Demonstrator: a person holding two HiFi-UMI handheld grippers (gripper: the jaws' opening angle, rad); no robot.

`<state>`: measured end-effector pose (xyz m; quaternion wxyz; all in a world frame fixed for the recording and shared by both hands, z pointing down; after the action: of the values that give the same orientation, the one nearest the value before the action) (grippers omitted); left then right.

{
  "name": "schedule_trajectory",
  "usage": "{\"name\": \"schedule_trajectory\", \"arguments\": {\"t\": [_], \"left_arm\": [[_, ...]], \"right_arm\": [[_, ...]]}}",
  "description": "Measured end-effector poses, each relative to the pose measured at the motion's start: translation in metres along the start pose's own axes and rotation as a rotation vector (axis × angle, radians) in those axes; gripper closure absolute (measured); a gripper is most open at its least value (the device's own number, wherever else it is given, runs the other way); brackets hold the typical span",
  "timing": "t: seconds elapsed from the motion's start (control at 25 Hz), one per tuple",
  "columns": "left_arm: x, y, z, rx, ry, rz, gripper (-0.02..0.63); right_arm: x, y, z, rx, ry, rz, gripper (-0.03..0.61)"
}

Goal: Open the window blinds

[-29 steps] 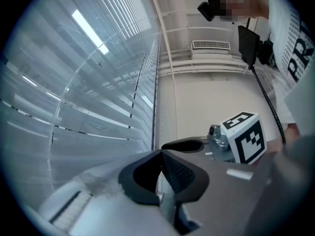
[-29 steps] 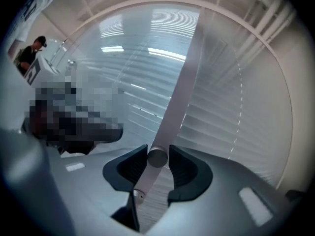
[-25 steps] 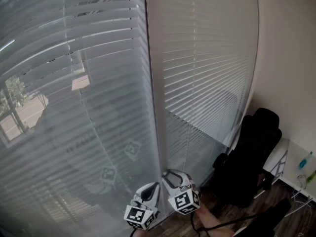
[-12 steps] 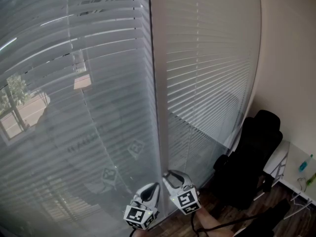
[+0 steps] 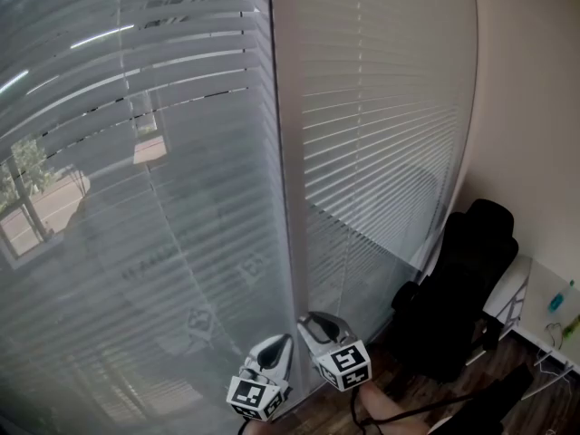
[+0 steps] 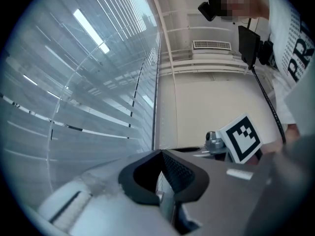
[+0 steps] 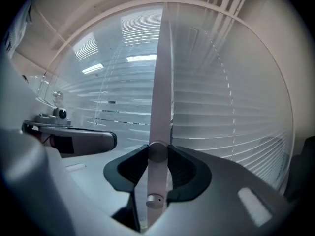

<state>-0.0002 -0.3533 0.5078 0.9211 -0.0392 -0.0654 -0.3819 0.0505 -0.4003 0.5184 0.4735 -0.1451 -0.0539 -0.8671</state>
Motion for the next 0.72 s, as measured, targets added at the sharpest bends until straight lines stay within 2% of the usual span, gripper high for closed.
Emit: {"name": "schedule_trajectory", "arguments": {"t": [0.56, 0.72], "left_arm": [[-0.0017, -0.0008, 0.0007, -0.002, 0.0, 0.003, 0.62], [-0.0013, -0.0007, 0.0012, -0.003, 0.0, 0.006, 0.62]], "right_arm": [[0.0007, 0.0021, 0.0014, 0.202, 0.02, -0.078, 0.445], [0.0017, 0.0026, 0.0014, 0.232, 0.024, -0.088, 0.445]]}}
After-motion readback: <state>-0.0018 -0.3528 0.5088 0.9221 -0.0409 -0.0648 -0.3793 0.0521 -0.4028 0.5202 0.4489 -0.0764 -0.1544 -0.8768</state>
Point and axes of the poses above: the fingertips, and each gripper's own axes: x forward along the fingers, y to its right, z out of its underside, the point moved 1 cm from there along -x, backward along the fingers, and after that the axes turned 14 degrees about -y, right-handed, at the moved point
